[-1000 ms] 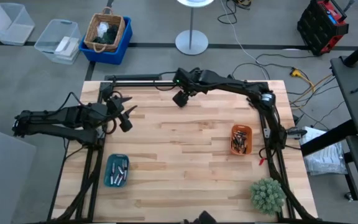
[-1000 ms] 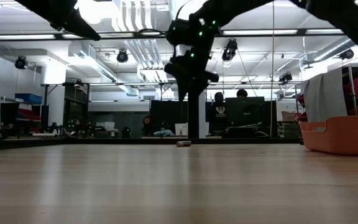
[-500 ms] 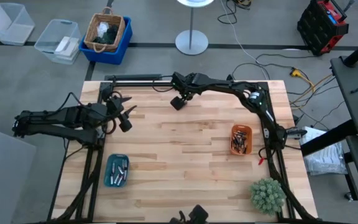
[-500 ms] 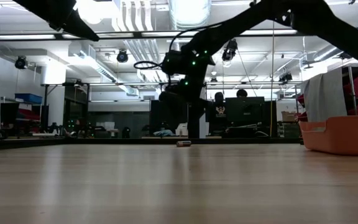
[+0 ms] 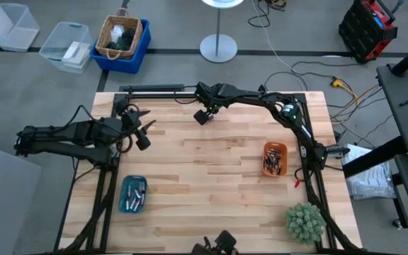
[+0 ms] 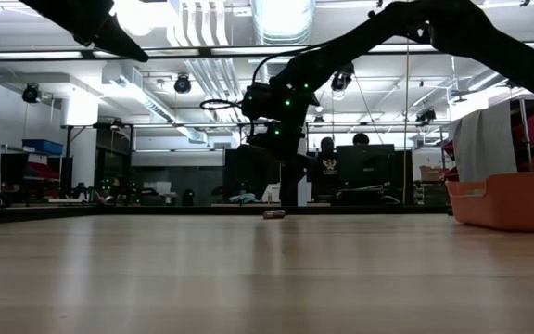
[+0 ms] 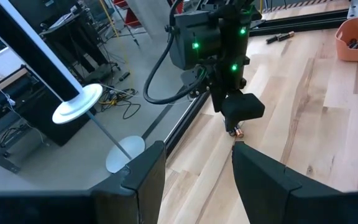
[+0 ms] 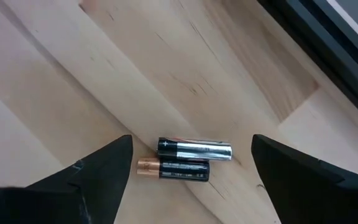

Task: Sort batteries
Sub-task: Put the silver battery into the blue bin

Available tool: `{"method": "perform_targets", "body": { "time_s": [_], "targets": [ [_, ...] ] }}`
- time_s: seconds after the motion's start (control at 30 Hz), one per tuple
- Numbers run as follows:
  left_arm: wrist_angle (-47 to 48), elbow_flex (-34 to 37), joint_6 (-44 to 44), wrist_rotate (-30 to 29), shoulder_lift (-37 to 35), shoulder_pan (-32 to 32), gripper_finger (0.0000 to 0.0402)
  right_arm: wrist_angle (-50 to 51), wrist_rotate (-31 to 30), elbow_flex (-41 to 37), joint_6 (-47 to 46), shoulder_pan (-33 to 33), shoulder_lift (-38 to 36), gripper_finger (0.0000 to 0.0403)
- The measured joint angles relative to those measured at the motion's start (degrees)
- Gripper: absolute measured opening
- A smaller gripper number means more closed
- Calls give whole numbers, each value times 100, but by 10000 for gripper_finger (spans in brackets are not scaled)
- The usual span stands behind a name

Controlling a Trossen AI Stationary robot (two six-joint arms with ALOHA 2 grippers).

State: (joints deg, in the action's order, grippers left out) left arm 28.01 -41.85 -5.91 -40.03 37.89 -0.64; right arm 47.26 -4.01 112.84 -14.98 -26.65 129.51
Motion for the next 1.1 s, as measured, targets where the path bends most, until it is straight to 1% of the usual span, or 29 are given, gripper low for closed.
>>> {"method": "perform_targets", "body": {
  "time_s": [0.3, 0.43, 0.67, 1.1],
  "targets": [
    [-2, 0, 0, 2, 0, 0, 165, -256, 0, -285, -33, 0, 4, 314],
    [-2, 0, 0, 2, 0, 0, 165, -319, -2, -402, -25, -1, 4, 318],
    [-2, 0, 0, 4, 0, -1, 165, -415, -4, -427, -39, -2, 4, 329],
    [-3, 0, 0, 11, 0, -2, 165, -557, -7, -586, -49, -2, 4, 320]
  ]
}}
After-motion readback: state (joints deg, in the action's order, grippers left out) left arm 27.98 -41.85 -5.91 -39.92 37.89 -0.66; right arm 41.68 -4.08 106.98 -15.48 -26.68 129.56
